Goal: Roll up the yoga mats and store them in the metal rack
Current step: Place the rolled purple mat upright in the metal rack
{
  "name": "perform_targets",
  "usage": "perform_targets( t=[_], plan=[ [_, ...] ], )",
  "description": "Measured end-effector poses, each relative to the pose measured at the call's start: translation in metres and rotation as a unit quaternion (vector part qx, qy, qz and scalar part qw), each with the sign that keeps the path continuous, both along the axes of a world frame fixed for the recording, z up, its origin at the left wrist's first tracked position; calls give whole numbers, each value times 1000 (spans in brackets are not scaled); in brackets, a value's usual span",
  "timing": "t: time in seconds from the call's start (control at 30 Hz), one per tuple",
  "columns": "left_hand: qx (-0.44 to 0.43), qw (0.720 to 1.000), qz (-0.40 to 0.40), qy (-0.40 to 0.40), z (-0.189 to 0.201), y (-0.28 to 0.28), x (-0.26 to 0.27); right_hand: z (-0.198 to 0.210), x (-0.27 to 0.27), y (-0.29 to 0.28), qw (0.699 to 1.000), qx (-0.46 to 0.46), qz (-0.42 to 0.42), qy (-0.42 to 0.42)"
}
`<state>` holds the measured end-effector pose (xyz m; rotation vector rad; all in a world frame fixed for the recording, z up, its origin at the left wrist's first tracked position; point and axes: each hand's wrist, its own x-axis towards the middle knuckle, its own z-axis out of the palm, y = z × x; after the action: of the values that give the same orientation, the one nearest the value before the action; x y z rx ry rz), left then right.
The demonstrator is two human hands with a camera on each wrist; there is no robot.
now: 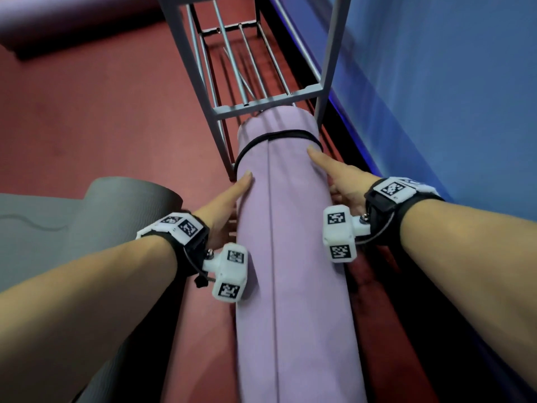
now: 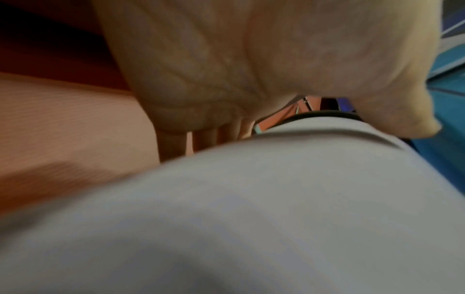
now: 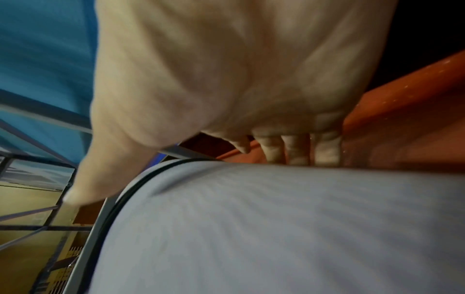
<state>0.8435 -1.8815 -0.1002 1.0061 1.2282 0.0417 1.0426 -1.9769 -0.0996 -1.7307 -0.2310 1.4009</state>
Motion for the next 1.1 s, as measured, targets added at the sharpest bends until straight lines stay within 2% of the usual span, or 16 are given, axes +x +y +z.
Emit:
perform_targets(
  t=[0.07,0.2,0.3,0.4,0.5,0.63,0.77,0.83,0.9,1.0,1.03,1.1],
  plan=[
    [22,1000,4,-1,0,11,5,-1,-6,12,1000,-5,-12,9],
    [10,1000,-5,-4,-7,26,7,-9,-16,34,999,7,-13,37],
    [41,998,29,-41,-19,36,8,-11,-12,38,999,27,-8,25],
    [68,995,26,-74,-22,43,11,-10,-4,40,999,46,-27,-5],
    [88,995,25,-42,-25,54,17,-10,3,48,998,40,-42,-12],
    [26,999,-23,-4,-20,63,27,-2,14,58,999,34,-21,-22],
    [38,999,20,-11,-17,72,40,4,19,75,995,25,-65,-73],
    [73,995,61,-17,-12,74,47,0,21,76,993,33,-48,-102],
    [97,991,95,1,-12,74,53,-2,14,64,998,36,13,-45],
    [109,988,109,6,-14,70,53,-5,5,32,995,12,60,78],
    [101,990,100,1,-15,69,49,-11,5,26,993,26,58,99],
    [68,996,57,-17,-13,59,36,-11,6,29,995,38,48,83]
  ],
)
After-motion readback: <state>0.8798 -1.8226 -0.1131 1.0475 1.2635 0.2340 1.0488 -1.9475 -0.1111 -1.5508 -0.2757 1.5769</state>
